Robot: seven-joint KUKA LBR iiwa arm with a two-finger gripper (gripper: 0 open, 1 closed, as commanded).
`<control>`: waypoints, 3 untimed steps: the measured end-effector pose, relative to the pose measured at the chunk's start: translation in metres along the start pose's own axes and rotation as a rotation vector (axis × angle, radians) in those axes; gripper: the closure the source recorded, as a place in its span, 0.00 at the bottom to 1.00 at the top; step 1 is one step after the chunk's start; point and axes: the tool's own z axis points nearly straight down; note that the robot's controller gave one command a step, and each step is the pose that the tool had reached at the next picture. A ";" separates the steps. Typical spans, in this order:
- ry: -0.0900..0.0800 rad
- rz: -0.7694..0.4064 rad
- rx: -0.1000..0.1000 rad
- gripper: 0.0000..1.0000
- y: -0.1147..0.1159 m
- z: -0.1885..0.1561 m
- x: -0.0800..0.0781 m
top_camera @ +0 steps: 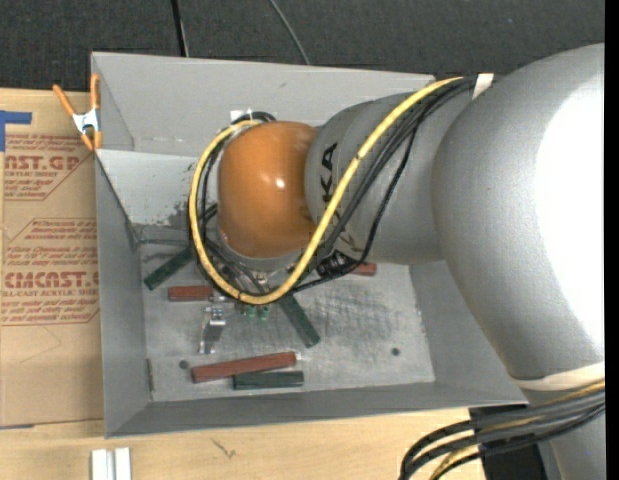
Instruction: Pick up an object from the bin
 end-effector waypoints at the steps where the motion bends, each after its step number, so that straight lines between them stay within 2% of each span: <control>1: 0.007 0.120 0.003 0.00 -0.016 0.009 -0.015; 2: 0.003 0.100 0.003 0.00 -0.052 0.027 -0.042; 3: 0.004 0.149 0.001 0.00 -0.043 0.072 -0.041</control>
Offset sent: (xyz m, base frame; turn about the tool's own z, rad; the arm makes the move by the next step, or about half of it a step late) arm 0.0392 -0.0518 -0.0259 0.0987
